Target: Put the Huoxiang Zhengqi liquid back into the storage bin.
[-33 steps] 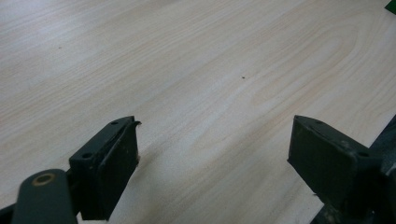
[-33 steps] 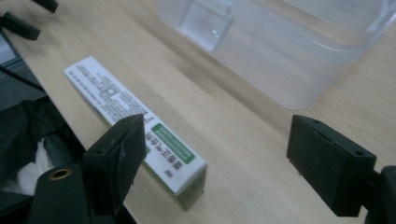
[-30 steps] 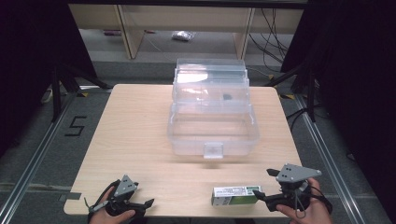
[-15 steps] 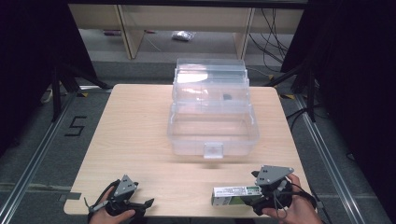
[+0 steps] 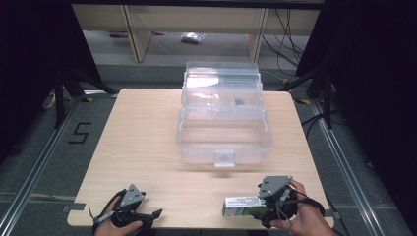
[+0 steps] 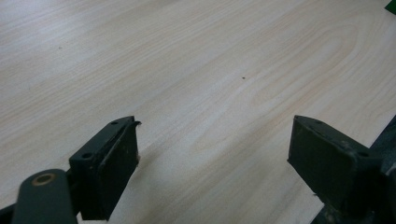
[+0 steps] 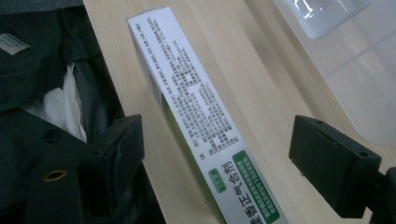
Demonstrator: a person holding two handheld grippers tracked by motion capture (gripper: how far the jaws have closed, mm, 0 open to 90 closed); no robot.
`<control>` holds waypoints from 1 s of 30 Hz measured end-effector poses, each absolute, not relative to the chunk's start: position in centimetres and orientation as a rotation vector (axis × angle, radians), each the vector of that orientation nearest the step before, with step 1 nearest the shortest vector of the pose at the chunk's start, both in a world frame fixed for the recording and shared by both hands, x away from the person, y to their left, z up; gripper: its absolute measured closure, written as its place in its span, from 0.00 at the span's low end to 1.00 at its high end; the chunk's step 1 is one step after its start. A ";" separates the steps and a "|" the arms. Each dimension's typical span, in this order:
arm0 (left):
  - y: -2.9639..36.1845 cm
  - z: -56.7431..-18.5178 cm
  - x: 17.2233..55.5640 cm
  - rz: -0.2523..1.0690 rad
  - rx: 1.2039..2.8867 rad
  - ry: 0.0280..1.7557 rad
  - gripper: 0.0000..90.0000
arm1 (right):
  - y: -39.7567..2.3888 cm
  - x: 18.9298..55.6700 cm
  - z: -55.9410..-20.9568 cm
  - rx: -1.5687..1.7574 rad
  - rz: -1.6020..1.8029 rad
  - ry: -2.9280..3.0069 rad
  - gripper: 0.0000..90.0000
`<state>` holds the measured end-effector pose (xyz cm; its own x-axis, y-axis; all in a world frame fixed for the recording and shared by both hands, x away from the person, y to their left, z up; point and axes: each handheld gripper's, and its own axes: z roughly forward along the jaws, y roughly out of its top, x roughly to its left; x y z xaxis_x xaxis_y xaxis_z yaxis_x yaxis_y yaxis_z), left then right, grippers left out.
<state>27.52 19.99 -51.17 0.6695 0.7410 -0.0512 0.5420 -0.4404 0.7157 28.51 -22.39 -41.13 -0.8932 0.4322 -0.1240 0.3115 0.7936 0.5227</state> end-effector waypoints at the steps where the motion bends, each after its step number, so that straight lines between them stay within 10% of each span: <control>1: 19.8 -51.3 27.5 0.352 2.120 1.003 0.17 | -22.3 28.5 -41.2 0.577 0.738 2.755 0.21; 30: 19.9 -51.2 27.4 0.345 2.147 0.990 0.17 | -19.3 29.7 -42.4 0.414 0.486 2.904 0.28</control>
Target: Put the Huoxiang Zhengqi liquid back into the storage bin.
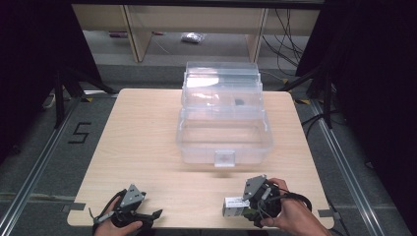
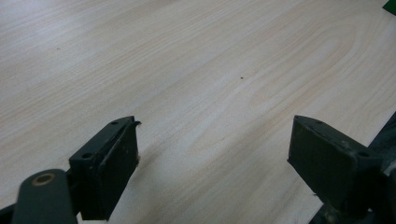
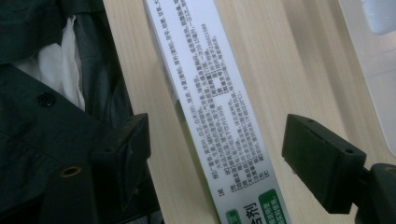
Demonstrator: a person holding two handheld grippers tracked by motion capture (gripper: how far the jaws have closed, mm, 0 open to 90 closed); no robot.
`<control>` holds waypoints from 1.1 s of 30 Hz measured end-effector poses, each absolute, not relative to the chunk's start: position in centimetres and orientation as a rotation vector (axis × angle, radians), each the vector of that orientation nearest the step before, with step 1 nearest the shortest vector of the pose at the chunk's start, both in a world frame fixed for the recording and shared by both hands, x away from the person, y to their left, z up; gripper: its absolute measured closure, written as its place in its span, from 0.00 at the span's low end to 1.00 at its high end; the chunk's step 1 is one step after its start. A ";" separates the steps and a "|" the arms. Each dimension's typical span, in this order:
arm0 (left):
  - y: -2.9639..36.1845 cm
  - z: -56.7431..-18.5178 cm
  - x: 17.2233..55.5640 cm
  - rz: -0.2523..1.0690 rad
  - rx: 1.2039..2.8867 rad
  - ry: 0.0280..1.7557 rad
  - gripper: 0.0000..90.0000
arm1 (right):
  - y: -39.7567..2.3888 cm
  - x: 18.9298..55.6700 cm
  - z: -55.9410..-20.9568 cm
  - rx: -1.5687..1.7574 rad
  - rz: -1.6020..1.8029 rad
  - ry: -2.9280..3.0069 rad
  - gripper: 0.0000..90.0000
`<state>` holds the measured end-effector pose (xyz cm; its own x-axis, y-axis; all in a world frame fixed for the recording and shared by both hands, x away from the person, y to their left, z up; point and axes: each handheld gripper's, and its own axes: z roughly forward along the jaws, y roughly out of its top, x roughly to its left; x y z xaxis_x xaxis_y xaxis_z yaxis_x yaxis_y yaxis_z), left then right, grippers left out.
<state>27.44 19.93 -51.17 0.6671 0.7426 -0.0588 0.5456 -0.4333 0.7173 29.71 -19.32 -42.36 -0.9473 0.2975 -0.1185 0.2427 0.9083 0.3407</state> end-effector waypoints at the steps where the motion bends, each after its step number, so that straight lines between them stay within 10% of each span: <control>1: 19.9 -51.2 27.4 0.345 2.147 0.990 0.17 | -19.3 29.7 -42.4 0.414 0.486 2.904 0.28; 33: 19.8 -51.3 27.4 0.348 2.125 1.005 0.17 | -18.5 31.1 -43.8 0.356 0.377 3.017 0.48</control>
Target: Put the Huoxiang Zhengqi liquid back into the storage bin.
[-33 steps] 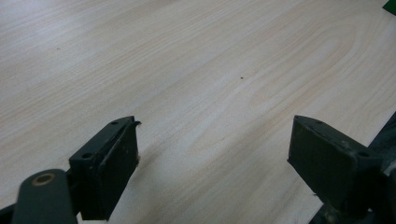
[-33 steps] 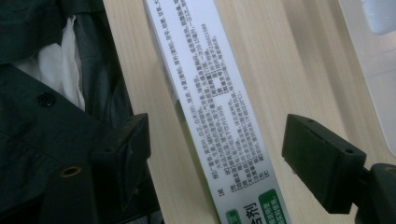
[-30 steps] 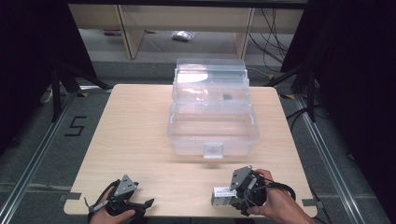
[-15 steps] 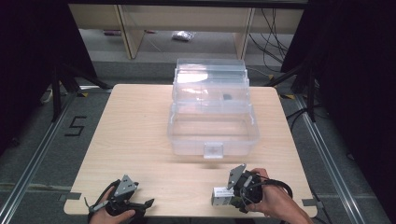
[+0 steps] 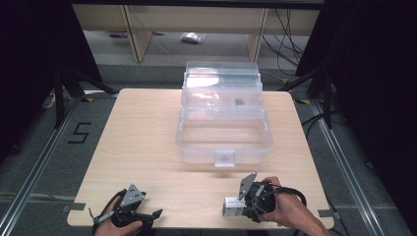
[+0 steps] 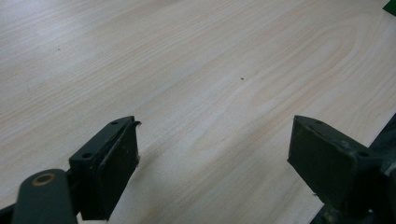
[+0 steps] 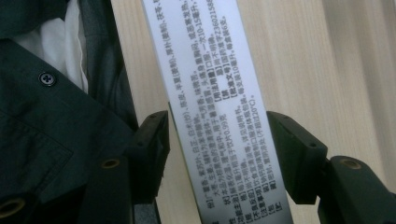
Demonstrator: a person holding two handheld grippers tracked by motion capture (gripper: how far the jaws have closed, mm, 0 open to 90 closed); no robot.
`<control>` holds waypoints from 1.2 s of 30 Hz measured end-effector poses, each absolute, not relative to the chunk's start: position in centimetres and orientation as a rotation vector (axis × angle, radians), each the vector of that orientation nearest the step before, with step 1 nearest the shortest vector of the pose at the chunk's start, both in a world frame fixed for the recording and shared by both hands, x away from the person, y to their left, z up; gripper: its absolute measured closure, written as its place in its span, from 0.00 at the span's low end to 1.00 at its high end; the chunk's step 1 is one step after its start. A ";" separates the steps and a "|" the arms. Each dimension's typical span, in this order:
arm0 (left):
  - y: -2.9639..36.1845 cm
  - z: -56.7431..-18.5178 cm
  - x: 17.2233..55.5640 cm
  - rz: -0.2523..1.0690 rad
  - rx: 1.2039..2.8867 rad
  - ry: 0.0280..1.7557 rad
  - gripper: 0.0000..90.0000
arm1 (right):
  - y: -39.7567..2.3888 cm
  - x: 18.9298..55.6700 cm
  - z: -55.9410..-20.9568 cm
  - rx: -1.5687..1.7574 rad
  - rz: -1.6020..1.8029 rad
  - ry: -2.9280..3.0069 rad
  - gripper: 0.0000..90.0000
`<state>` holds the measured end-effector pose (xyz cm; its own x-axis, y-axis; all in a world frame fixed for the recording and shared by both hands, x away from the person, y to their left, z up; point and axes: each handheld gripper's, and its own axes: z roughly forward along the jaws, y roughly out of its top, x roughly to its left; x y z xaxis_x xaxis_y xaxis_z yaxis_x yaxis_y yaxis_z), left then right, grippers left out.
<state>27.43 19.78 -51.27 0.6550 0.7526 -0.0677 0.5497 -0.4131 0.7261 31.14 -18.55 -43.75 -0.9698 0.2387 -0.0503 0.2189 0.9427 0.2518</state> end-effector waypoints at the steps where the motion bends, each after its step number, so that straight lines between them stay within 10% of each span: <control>1: 19.8 -51.2 27.5 0.350 2.130 1.004 0.17 | -18.5 30.9 -43.8 0.421 0.330 3.002 0.48; 36: 19.8 -51.2 27.5 0.350 2.132 1.002 0.17 | -17.8 31.6 -44.3 0.303 0.210 3.064 0.65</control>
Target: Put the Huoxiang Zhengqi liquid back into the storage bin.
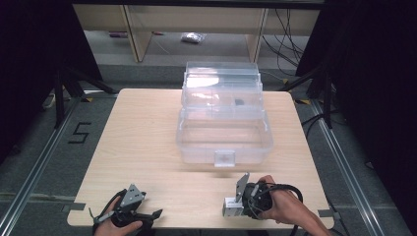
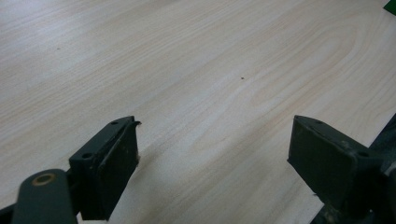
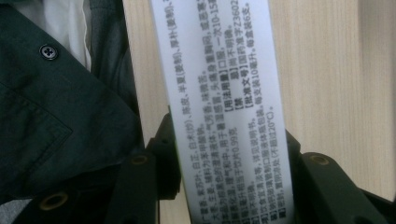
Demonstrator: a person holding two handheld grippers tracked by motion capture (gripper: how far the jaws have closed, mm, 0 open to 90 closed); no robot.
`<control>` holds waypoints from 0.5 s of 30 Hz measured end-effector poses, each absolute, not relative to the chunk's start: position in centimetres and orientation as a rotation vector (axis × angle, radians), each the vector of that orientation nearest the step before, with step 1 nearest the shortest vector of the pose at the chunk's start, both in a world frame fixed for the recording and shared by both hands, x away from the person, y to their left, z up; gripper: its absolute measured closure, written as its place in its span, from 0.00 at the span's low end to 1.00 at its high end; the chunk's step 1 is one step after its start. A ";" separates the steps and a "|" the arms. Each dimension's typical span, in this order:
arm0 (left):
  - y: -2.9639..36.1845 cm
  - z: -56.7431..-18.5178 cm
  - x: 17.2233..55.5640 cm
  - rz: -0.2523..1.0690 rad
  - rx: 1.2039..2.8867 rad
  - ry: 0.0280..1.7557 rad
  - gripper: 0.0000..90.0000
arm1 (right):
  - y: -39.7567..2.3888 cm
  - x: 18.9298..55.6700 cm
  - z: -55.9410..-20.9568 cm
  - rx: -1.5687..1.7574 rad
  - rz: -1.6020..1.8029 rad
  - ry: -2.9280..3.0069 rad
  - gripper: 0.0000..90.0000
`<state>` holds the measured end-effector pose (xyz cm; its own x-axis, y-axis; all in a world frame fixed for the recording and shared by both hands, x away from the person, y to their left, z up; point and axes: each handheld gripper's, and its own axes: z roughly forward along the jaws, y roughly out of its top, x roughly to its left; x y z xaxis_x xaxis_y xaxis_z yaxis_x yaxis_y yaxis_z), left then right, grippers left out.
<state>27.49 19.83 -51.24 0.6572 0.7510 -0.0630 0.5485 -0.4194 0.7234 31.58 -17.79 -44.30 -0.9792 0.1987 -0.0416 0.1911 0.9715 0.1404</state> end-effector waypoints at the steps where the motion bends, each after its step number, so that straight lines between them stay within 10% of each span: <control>1: 19.8 -51.2 27.5 0.350 2.132 1.003 0.17 | -17.8 31.8 -44.4 0.245 0.221 3.062 0.65; 15: 19.9 -51.2 27.5 0.342 2.143 0.994 0.17 | -17.6 32.1 -44.3 0.159 0.235 3.073 0.71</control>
